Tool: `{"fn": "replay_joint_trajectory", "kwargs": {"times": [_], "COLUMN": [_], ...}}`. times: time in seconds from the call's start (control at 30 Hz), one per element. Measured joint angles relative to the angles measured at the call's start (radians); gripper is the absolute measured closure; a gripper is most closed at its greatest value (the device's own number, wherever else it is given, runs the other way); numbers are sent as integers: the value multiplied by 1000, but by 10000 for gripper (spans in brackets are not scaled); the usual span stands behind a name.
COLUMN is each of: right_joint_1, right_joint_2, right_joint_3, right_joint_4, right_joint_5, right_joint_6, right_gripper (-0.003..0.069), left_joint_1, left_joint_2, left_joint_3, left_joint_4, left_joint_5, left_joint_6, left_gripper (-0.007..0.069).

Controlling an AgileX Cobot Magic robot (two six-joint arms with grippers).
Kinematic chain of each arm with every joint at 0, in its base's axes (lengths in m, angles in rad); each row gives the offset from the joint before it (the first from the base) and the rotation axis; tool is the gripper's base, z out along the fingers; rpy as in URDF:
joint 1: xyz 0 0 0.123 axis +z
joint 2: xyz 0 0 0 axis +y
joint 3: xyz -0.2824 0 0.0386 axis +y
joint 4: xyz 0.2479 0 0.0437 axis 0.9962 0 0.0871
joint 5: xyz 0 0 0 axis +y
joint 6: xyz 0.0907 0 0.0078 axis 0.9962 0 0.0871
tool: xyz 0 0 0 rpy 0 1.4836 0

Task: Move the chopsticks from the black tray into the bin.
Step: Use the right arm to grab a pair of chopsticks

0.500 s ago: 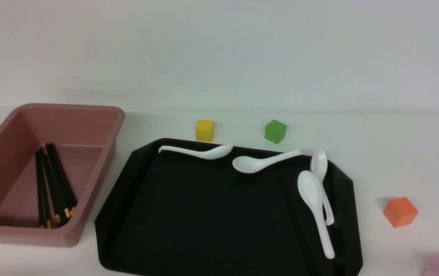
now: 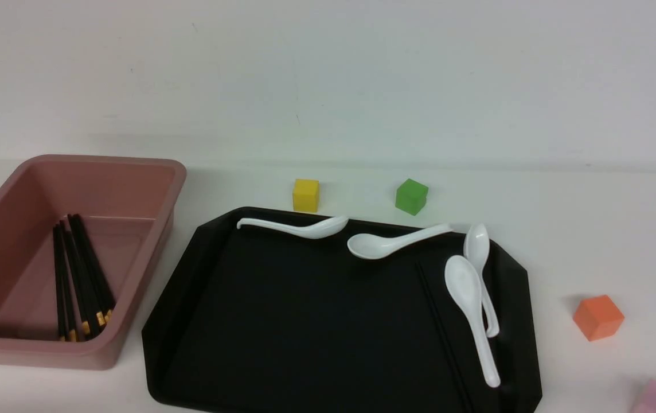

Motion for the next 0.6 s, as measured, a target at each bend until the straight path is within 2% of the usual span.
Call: {"fn": "replay_joint_trajectory", "kwargs": {"times": [0.6], "right_joint_1": [0], "right_joint_2": [0], "right_joint_3": [0], "right_joint_4": [0], "right_joint_5": [0], "right_joint_6": [0], "right_gripper": [447], "left_joint_1": [0], "left_joint_2": [0], "left_joint_3": [0], "left_joint_4": [0], "left_joint_5": [0], "left_joint_6": [0], "left_gripper": [386]}}
